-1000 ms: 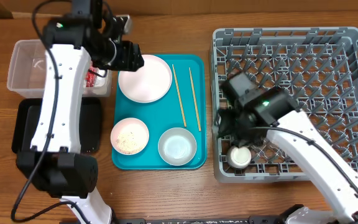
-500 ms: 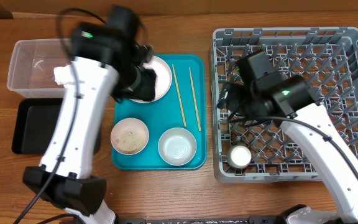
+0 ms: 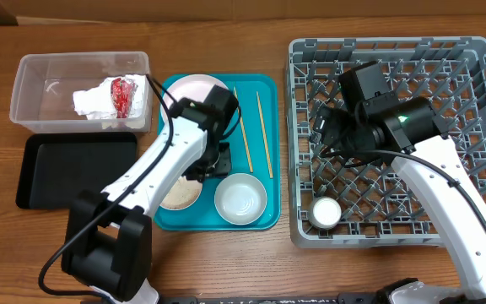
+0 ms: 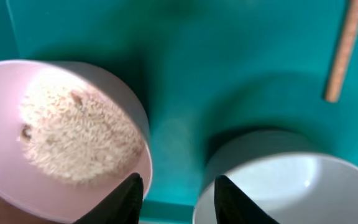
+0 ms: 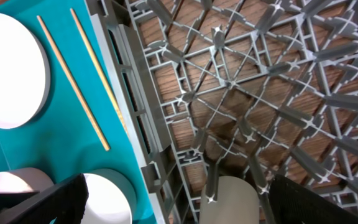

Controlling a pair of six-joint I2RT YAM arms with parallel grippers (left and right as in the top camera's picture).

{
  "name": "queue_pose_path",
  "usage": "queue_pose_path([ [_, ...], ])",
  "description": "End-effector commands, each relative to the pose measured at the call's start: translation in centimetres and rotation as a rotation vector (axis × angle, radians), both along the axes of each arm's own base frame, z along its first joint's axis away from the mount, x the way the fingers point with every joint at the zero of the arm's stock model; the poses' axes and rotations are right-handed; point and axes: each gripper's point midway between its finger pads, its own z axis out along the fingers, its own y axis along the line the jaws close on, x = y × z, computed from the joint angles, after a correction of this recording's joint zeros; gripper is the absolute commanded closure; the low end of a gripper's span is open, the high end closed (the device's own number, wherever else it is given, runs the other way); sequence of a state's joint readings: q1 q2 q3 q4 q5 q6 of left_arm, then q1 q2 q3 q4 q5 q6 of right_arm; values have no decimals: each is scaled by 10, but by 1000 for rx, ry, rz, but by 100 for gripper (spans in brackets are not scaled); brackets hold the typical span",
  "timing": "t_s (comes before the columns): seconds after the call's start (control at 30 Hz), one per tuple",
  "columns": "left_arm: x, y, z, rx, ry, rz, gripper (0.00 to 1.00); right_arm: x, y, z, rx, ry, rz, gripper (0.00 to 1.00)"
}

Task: Sort waste into correct bins and load items into the dishwasher
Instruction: 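Grasp the rim of the pink rice bowl with the left gripper, then carry the pink bowl over the black tray and tip out the rice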

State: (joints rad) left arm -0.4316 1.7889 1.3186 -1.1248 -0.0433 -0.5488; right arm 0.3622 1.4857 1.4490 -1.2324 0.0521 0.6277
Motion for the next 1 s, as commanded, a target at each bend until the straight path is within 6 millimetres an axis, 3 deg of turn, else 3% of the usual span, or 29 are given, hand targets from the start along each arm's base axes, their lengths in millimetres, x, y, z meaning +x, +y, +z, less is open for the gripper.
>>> queue_pose_path([
  [0.0, -3, 15, -13, 43, -21, 48, 59, 1, -2, 8, -3, -20, 3, 5],
  [0.2, 3, 30, -36, 28, -46, 46, 56, 0, -2, 7, -5, -13, 3, 5],
  [0.27, 4, 33, -40, 22, -53, 31, 60, 0, -2, 7, -5, -13, 3, 5],
  [0.3, 5, 32, -40, 22, -56, 15, 67, 0, -2, 7, -5, -13, 3, 5],
  [0.33, 6, 32, -40, 19, -57, 7, 83, 0, -2, 7, -5, -13, 3, 5],
  [0.37, 6, 31, -40, 14, -55, 1, 91, 0, -2, 7, -5, -14, 3, 5],
  [0.4, 5, 30, -40, 9, -52, 0, 96, 0, -2, 7, -5, -14, 3, 5],
  [0.5, 3, 20, -38, -47, -33, -29, 96, 0, -2, 7, -4, -16, 3, 5],
  [0.57, 3, 18, -24, -54, -13, -28, 96, 1, -2, 7, -7, -19, 2, 5],
  [0.7, 14, 7, 37, -105, -27, -91, 96, 1, -4, 7, -14, -21, -1, 5],
  [0.77, 17, 6, 56, -131, -56, -101, 96, 1, -4, 7, -14, -21, -1, 5],
  [0.87, 19, 18, 88, -175, -114, -92, 95, 1, -4, 7, -14, -21, 0, 5],
  [0.97, 15, 49, 111, -212, -163, -41, 96, 2, -3, 8, -13, -24, 0, 5],
])
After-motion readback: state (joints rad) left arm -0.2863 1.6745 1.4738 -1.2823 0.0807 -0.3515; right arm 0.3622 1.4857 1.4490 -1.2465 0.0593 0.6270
